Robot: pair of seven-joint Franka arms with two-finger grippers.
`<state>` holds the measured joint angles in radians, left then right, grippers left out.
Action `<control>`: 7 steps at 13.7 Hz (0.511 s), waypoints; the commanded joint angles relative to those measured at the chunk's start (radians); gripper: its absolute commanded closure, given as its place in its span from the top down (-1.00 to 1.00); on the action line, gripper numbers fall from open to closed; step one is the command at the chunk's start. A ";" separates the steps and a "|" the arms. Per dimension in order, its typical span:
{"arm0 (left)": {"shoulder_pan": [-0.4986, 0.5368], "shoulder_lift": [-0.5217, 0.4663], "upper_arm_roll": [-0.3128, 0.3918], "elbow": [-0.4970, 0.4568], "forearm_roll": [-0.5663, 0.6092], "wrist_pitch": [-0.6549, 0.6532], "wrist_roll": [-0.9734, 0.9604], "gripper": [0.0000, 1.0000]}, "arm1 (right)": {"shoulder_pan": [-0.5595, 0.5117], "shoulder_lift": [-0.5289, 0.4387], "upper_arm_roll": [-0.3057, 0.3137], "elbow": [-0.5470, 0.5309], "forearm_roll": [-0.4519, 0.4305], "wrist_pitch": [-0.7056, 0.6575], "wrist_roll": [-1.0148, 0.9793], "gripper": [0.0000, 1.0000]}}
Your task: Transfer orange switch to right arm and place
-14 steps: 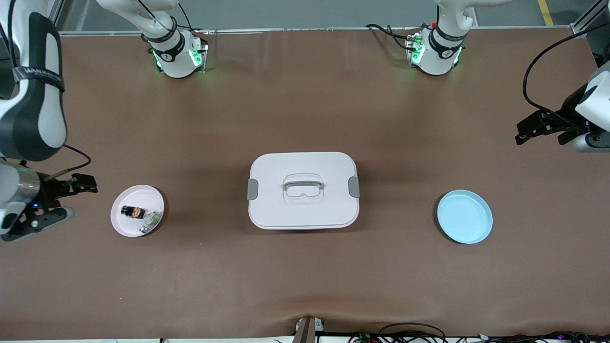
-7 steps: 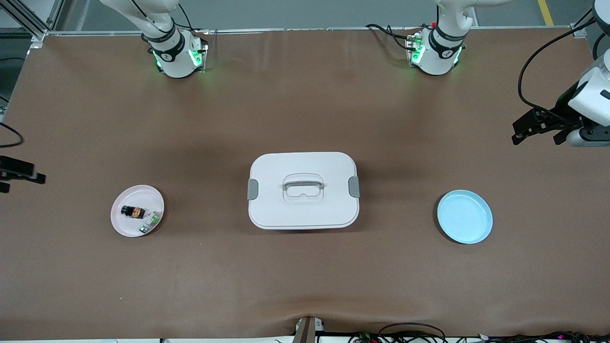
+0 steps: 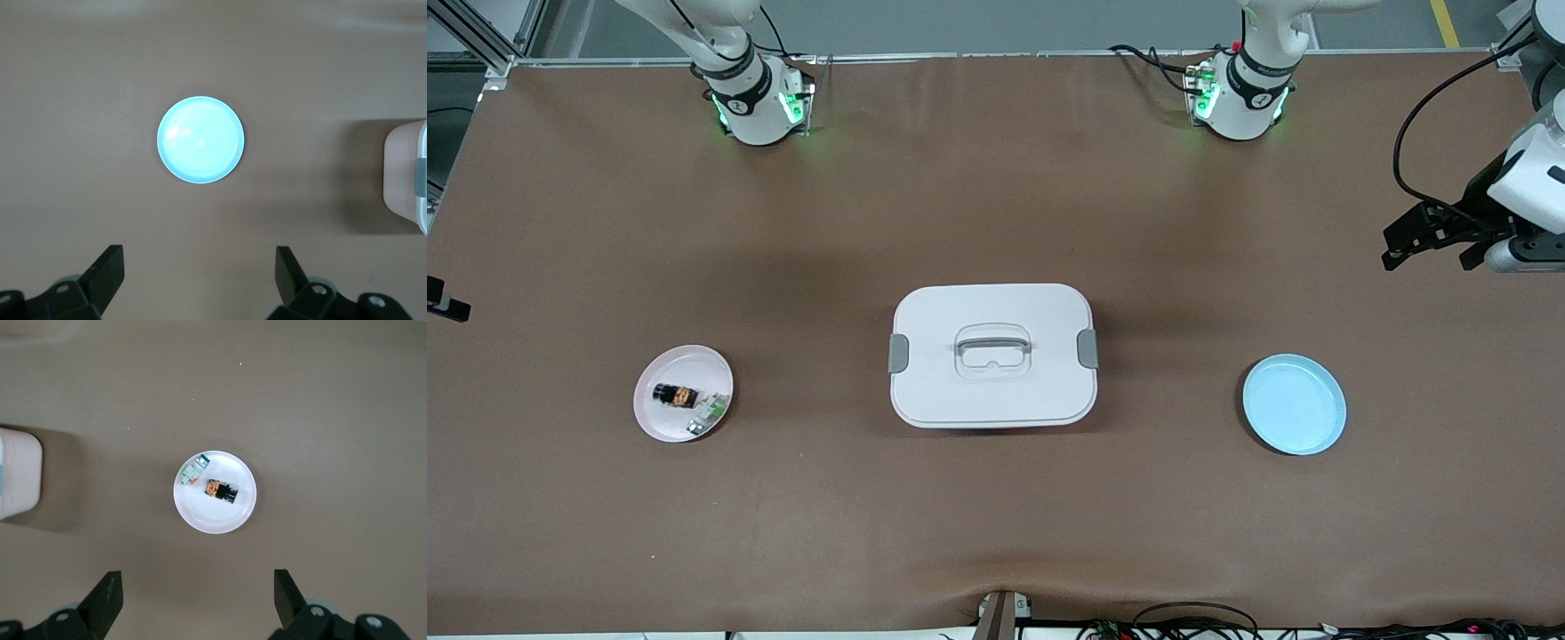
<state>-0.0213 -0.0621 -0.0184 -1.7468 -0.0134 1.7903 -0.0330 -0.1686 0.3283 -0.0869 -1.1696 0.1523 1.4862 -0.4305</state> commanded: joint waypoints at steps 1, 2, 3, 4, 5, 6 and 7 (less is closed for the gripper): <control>0.007 -0.005 -0.006 -0.002 -0.014 0.011 0.010 1.00 | 0.073 -0.063 0.002 -0.015 -0.109 -0.029 -0.053 1.00; 0.007 -0.005 -0.006 -0.002 -0.014 0.009 0.016 1.00 | 0.072 -0.075 0.003 -0.019 -0.102 -0.059 -0.056 1.00; 0.007 -0.005 -0.006 -0.002 -0.014 0.009 0.018 1.00 | 0.066 -0.075 0.003 -0.019 -0.096 -0.081 -0.059 1.00; 0.007 -0.005 -0.006 -0.002 -0.014 0.009 0.021 1.00 | 0.069 -0.081 0.004 -0.022 -0.097 -0.092 -0.076 1.00; 0.007 -0.005 -0.006 0.003 -0.016 0.008 0.022 1.00 | 0.075 -0.095 0.003 -0.025 -0.099 -0.101 -0.109 1.00; 0.007 -0.005 -0.006 0.003 -0.016 0.008 0.022 1.00 | 0.075 -0.101 0.004 -0.035 -0.102 -0.101 -0.134 1.00; 0.007 -0.005 -0.006 0.003 -0.016 0.008 0.022 1.00 | 0.075 -0.110 0.003 -0.044 -0.102 -0.101 -0.140 1.00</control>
<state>-0.0216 -0.0620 -0.0187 -1.7468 -0.0135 1.7903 -0.0312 -0.0913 0.2550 -0.0872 -1.1728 0.0693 1.3871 -0.5331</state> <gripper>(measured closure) 0.000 0.000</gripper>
